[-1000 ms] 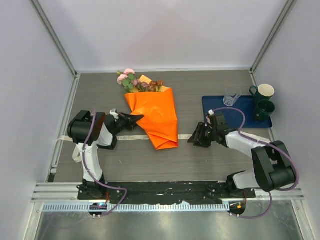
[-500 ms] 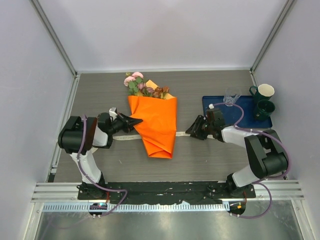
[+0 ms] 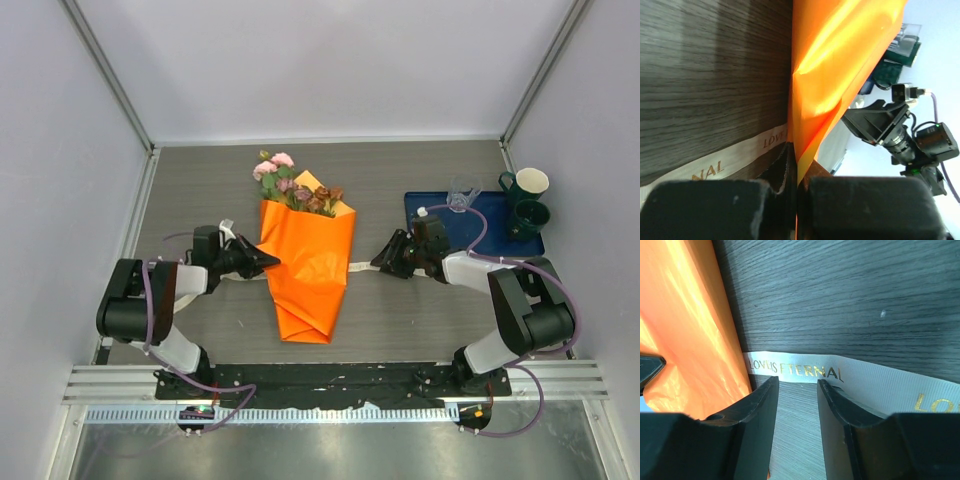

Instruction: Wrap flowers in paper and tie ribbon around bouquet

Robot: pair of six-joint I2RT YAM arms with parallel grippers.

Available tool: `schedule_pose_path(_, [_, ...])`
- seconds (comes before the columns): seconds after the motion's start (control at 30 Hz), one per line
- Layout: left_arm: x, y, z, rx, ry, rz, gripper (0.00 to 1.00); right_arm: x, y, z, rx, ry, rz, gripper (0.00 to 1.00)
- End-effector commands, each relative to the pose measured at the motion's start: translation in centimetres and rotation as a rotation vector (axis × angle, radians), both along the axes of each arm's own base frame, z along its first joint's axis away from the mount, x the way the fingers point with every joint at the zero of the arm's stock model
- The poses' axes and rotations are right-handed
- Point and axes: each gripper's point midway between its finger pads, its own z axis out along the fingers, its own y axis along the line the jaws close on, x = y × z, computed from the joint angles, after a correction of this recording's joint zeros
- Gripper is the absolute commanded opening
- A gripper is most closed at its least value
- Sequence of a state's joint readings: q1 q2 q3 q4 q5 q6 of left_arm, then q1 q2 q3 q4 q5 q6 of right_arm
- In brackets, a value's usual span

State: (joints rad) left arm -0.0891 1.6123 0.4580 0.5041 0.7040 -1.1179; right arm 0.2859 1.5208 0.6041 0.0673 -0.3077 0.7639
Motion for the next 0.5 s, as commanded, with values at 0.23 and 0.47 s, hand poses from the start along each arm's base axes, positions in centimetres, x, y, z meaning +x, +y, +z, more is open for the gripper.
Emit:
schedule_pose_path(0.23, [-1.3, 1.5, -1.9, 0.161, 0.058, -0.045, 0.0, -1.6, -2.5, -3.7, -0.158, 0.093, -0.015, 0.44])
schedule_pose_path(0.47, [-0.6, 1.8, -1.5, 0.187, 0.053, -0.025, 0.03, -1.9, -2.7, -3.4, -0.168, 0.082, -0.003, 0.44])
